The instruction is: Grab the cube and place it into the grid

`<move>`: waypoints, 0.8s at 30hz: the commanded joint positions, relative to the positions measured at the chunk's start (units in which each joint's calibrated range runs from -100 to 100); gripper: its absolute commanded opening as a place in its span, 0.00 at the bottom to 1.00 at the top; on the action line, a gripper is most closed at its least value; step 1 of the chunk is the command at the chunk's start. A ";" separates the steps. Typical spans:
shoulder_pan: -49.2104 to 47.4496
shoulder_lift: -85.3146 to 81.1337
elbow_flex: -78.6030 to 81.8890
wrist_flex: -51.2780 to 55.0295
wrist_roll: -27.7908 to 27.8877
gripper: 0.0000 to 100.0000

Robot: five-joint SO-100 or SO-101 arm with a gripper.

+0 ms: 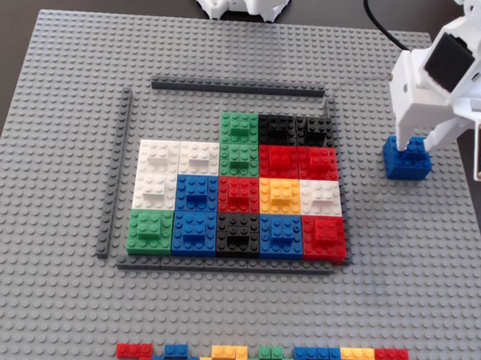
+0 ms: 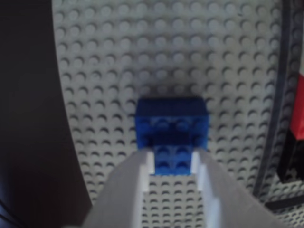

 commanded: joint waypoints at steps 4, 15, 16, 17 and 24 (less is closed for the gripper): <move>0.82 -7.45 -3.43 2.27 0.29 0.05; 1.92 -20.69 -12.77 9.35 2.54 0.03; 2.22 -22.92 -11.86 9.35 2.83 0.03; 2.66 -25.50 -10.59 9.40 3.17 0.03; 8.33 -41.50 1.73 9.26 6.69 0.03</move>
